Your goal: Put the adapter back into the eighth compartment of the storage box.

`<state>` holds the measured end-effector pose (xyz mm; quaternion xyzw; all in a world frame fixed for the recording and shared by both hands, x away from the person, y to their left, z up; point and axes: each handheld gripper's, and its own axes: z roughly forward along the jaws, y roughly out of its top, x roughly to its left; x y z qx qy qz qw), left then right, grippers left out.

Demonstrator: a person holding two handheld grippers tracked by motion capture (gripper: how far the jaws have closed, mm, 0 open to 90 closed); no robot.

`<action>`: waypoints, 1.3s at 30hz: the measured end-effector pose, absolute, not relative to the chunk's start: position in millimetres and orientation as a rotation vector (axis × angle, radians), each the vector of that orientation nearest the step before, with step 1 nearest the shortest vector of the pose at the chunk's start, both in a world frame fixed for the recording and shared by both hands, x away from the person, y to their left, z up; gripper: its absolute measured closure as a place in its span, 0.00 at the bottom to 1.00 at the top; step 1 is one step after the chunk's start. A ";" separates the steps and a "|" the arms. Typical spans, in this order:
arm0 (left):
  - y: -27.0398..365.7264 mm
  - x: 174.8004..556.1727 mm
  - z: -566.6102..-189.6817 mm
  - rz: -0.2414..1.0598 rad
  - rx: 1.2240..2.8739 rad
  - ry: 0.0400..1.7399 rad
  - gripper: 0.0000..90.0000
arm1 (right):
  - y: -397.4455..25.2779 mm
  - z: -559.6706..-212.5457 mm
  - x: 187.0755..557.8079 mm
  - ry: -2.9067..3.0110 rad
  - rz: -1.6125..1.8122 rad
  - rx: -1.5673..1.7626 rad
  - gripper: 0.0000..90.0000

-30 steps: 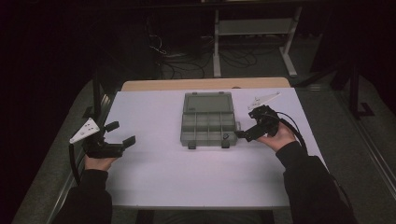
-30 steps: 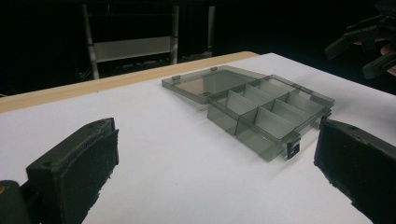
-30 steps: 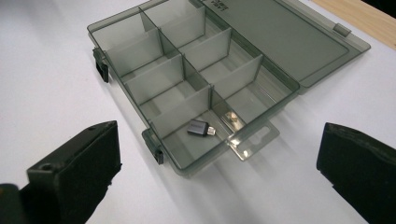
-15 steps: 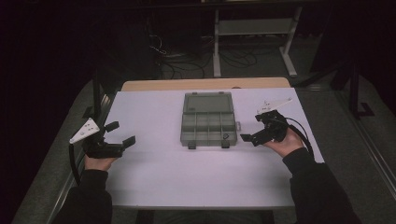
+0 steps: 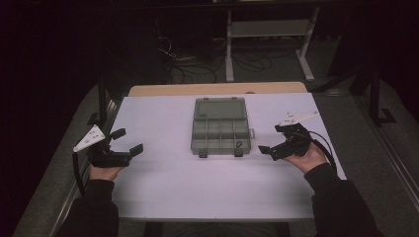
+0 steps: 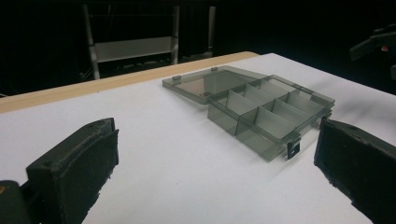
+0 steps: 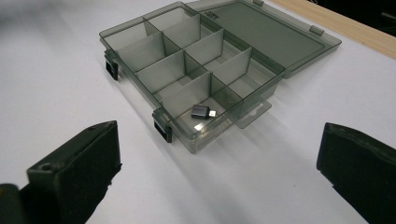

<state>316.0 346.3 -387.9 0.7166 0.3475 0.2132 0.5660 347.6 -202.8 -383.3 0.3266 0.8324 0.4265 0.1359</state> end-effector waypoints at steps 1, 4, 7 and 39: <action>346.2 316.0 -387.9 0.502 1.685 0.817 0.00 | -203.8 -384.0 346.4 2.406 1.239 0.949 0.00; 346.3 316.1 -387.9 0.501 1.683 0.818 0.00 | -206.2 -386.3 342.8 2.397 1.244 0.949 0.00; 346.3 316.0 -387.9 0.502 1.685 0.817 0.00 | -208.1 -387.8 339.4 2.385 1.254 0.951 0.00; 345.2 313.4 -387.9 0.512 1.681 0.812 0.00 | -236.2 -409.7 315.8 2.244 1.333 1.060 0.00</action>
